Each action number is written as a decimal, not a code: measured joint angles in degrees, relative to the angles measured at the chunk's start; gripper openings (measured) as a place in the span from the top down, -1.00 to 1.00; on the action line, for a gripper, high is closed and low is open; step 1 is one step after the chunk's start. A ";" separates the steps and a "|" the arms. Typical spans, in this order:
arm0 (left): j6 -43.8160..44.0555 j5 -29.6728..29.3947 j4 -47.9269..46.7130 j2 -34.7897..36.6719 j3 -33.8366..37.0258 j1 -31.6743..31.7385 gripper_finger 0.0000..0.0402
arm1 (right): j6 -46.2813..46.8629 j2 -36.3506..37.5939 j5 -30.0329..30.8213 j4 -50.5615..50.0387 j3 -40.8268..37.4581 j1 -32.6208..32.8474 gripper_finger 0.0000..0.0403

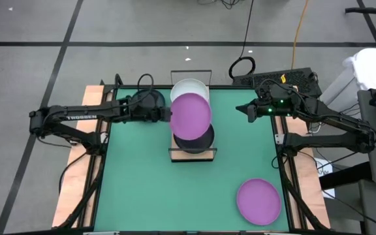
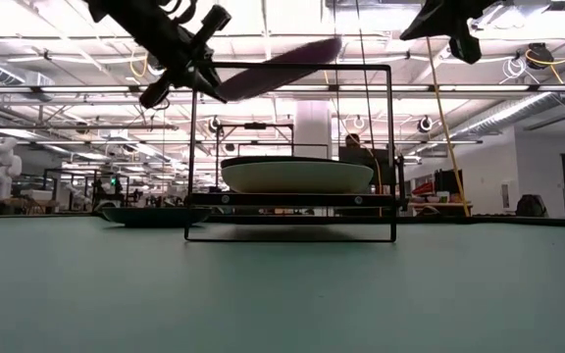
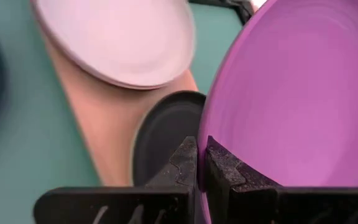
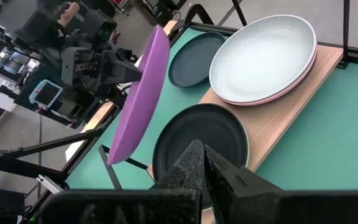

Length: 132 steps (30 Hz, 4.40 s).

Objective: Place and stack plates onto a shelf
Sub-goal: Stack the left purple plate on top of the black plate on the shelf, then stack the purple plate on top of the gray plate on the shelf

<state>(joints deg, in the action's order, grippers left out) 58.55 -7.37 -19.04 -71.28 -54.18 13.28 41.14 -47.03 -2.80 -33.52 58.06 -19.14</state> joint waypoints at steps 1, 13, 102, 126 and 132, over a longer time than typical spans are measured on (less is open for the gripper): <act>1.21 -0.69 -0.23 0.02 0.27 0.02 0.95 | -0.06 0.00 0.01 0.00 0.00 0.00 1.00; 8.03 -1.69 -0.44 0.00 3.39 -1.62 0.95 | -0.33 0.00 0.03 -0.02 0.00 0.00 1.00; 9.34 -0.66 3.09 -6.98 5.03 -5.60 0.23 | 9.16 -0.02 -0.37 -9.62 0.02 2.58 1.00; -1.47 2.64 4.58 -12.16 5.02 -5.20 0.98 | 7.56 0.00 -0.53 -8.76 0.02 2.75 1.00; -1.45 2.38 3.97 -10.73 5.06 -4.94 0.98 | 7.88 0.00 -4.04 -13.19 0.02 2.76 1.00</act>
<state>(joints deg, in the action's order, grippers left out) 57.10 -5.00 -15.07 -82.01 -49.12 8.34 49.03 -47.03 -6.84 -46.71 58.08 -16.38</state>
